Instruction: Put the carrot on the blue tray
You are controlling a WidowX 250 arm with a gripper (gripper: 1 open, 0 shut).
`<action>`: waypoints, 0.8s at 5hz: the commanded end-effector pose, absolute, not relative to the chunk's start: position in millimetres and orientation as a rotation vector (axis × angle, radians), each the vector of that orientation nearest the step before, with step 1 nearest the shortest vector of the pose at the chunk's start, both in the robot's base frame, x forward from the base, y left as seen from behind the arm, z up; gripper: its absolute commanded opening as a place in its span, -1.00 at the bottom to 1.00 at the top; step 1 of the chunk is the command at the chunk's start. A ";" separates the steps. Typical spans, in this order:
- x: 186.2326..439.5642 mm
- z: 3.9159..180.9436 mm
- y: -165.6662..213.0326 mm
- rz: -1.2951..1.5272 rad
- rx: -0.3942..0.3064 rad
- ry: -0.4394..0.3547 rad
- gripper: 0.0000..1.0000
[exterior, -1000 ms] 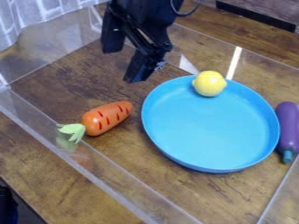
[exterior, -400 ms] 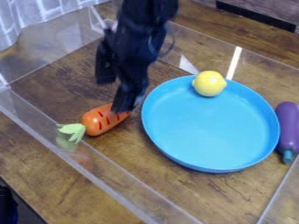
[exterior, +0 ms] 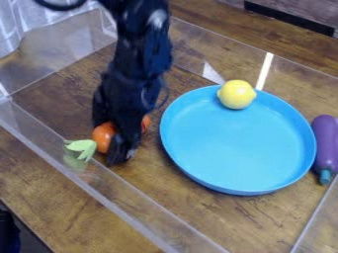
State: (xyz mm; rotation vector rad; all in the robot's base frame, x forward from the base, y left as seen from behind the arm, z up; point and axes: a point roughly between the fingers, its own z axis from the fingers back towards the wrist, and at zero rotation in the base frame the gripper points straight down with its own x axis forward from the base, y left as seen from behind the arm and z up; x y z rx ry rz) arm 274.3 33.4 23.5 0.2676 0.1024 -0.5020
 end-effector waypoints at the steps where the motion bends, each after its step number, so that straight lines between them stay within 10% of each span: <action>1: 284.3 36.5 29.5 -0.476 0.288 0.088 -1.00; 4: 320.0 107.2 28.3 -0.476 0.373 0.039 -1.00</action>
